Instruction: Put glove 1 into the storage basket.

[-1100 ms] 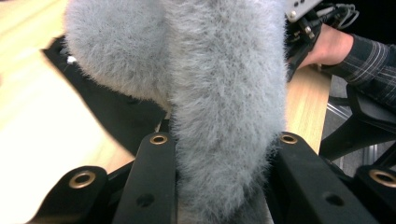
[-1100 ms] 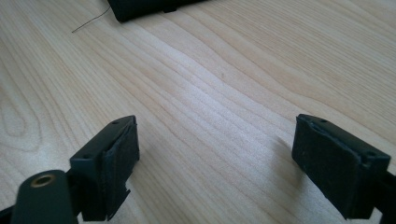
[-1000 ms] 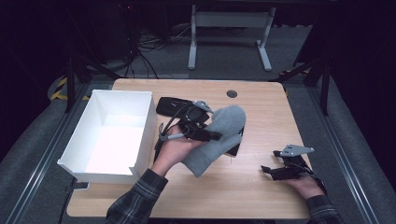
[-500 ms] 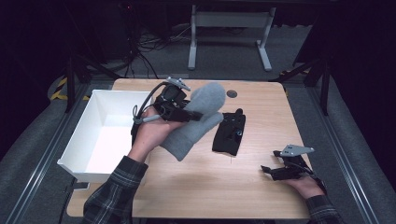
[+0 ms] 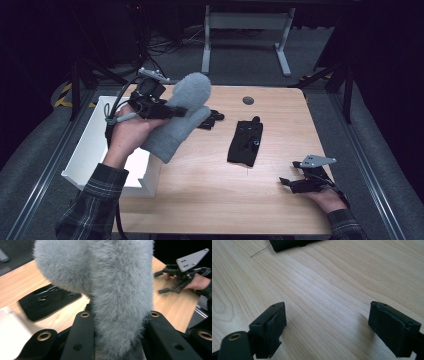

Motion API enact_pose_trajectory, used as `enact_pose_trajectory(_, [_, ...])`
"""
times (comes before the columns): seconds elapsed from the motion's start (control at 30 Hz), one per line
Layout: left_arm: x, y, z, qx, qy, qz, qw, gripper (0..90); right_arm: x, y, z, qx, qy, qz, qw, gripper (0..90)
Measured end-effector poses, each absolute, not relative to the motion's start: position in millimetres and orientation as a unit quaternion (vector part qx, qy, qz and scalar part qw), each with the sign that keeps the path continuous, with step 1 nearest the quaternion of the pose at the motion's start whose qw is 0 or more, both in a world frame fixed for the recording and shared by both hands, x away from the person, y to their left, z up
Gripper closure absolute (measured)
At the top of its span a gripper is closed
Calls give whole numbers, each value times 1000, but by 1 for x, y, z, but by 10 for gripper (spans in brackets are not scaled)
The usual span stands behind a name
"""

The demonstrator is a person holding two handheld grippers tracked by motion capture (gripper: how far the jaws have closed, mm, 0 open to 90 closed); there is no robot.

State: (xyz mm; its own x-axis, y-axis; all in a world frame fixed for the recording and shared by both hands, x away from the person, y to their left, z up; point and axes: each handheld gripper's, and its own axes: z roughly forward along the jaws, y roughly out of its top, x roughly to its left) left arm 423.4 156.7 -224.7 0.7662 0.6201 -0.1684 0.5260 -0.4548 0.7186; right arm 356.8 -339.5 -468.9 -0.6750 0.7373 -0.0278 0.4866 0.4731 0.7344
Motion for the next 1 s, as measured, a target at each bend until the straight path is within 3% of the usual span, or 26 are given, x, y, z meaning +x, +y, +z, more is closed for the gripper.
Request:
enact_pose_trajectory(0.5, [416, 227, -228, 826, 402, 90, 384, 728, 357, -340, -469, 366, 840, 361, 174, 152])
enact_pose_trajectory(1.0, [415, 274, -275, 802, 466, 84, 365, 728, 357, -340, -469, 367, 840, 361, 174, 153])
